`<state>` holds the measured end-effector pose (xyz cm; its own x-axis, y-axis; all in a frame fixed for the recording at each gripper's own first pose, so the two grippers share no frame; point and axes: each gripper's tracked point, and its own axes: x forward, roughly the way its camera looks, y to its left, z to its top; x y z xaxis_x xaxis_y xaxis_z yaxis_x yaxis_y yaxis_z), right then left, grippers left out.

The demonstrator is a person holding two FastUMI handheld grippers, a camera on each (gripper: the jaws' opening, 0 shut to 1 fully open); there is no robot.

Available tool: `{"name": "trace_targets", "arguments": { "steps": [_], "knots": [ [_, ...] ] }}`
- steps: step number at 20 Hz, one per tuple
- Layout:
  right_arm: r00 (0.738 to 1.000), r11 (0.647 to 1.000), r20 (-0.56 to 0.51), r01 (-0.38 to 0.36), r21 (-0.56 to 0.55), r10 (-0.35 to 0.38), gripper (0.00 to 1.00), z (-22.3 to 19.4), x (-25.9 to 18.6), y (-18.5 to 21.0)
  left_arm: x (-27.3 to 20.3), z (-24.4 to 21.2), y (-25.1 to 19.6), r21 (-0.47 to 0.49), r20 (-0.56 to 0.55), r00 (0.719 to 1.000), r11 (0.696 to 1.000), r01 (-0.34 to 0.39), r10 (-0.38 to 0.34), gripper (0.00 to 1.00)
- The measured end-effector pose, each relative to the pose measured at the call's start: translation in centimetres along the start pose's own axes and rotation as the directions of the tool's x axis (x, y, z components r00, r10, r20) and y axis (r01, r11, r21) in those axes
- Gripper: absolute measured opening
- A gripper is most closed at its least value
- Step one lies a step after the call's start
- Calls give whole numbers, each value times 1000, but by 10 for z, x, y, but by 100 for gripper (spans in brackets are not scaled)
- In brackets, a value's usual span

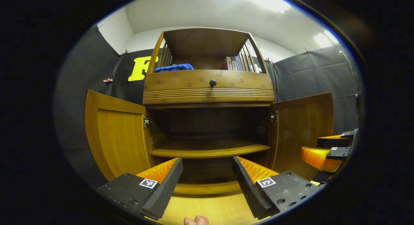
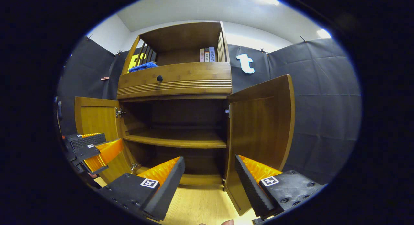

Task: Open the right door of the double-door shoe cabinet with the right hand, and open the left door with the left hand.

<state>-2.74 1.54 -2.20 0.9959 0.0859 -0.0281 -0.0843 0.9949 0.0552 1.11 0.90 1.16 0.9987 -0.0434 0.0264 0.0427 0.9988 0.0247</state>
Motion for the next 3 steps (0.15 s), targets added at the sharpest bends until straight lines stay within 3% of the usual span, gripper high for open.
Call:
{"name": "trace_targets", "arguments": {
  "steps": [3],
  "knots": [
    [1000,1000,1,-2,-2,2,98,0,-3,-1,-2,1,1,-5,2,1000,1000,-3,3,96]
  ]
}}
